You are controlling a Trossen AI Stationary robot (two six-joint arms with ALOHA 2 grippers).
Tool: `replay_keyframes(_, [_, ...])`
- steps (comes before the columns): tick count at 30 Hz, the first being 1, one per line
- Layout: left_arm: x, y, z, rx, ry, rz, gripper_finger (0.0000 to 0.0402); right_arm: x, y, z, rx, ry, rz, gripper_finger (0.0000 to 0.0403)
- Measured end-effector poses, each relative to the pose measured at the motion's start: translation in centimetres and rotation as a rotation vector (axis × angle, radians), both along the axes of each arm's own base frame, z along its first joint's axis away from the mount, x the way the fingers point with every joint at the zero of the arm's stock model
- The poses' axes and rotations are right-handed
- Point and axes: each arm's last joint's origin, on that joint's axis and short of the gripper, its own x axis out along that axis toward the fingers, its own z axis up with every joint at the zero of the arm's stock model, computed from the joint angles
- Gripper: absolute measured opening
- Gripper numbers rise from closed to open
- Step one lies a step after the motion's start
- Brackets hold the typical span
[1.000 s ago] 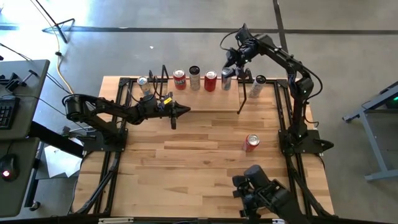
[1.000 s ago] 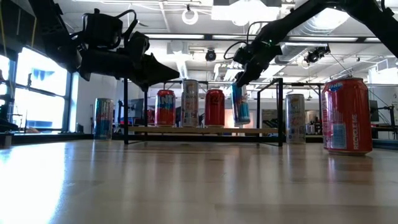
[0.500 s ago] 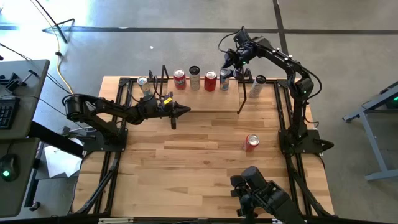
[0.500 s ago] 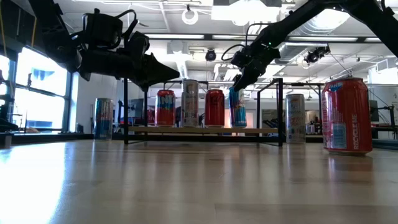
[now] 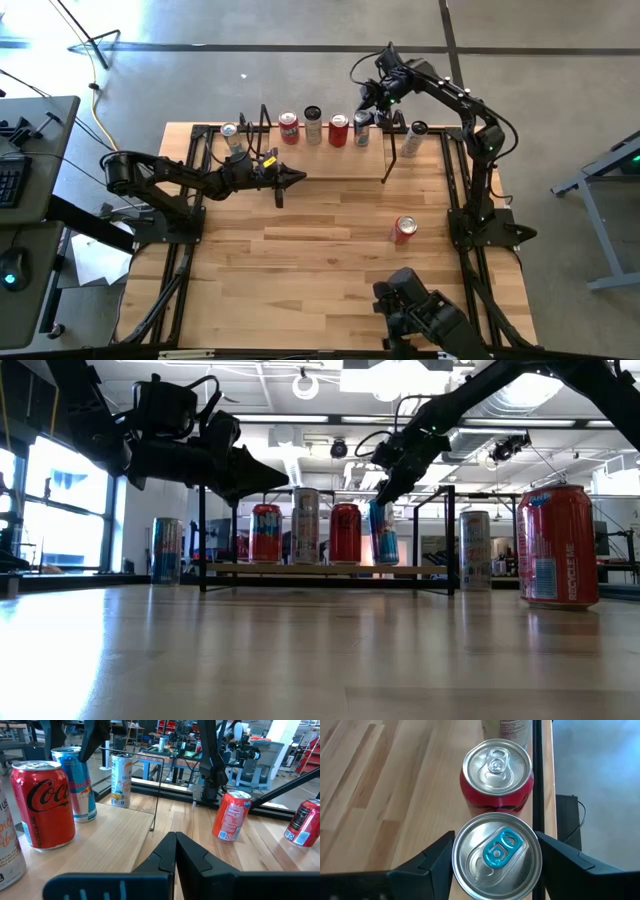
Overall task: Place canned beverage on shelf
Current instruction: Put the bottom blue soda can on the shelf
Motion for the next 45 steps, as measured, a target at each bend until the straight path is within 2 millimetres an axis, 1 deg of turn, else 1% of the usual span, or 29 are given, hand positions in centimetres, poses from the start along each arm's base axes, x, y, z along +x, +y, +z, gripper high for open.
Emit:
replay_keyframes(2, [0.0, 0.0, 0.0, 0.000, 0.000, 0.000, 0.0000, 0.0, 0.0, 0.0, 0.006, 0.002, -0.008, 0.0230])
replay_keyframes(6, [0.0, 0.0, 0.0, 0.000, 0.000, 0.000, 0.0000, -0.1, 0.0, -0.1, 0.011, 0.024, -0.022, 0.0261])
replay_keyframes(9, [0.0, 0.0, 0.0, 0.000, 0.000, -0.001, 0.0000, -0.1, -0.1, -0.4, 0.010, 0.041, -0.036, 0.0268])
replay_keyframes(21, [0.0, 0.0, 0.0, 0.001, -0.001, 0.000, 0.0000, 0.3, 0.3, -0.1, 0.005, 0.039, -0.027, 0.0274])
replay_keyframes(27, [0.0, 0.0, 0.0, 0.001, -0.001, 0.000, 0.0000, 0.8, 0.8, 0.2, -0.026, 0.086, -0.056, 0.0275])
replay_keyframes(39, [0.0, 0.0, 0.0, 0.001, -0.002, 0.002, 0.0000, 1.5, 2.6, 2.0, -0.079, 0.087, -0.047, 0.0275])
replay_keyframes(45, [-0.1, 0.2, 0.0, -0.004, -0.002, 0.010, 0.0000, 2.0, 3.6, 2.9, -0.143, 0.141, -0.099, 0.0275])
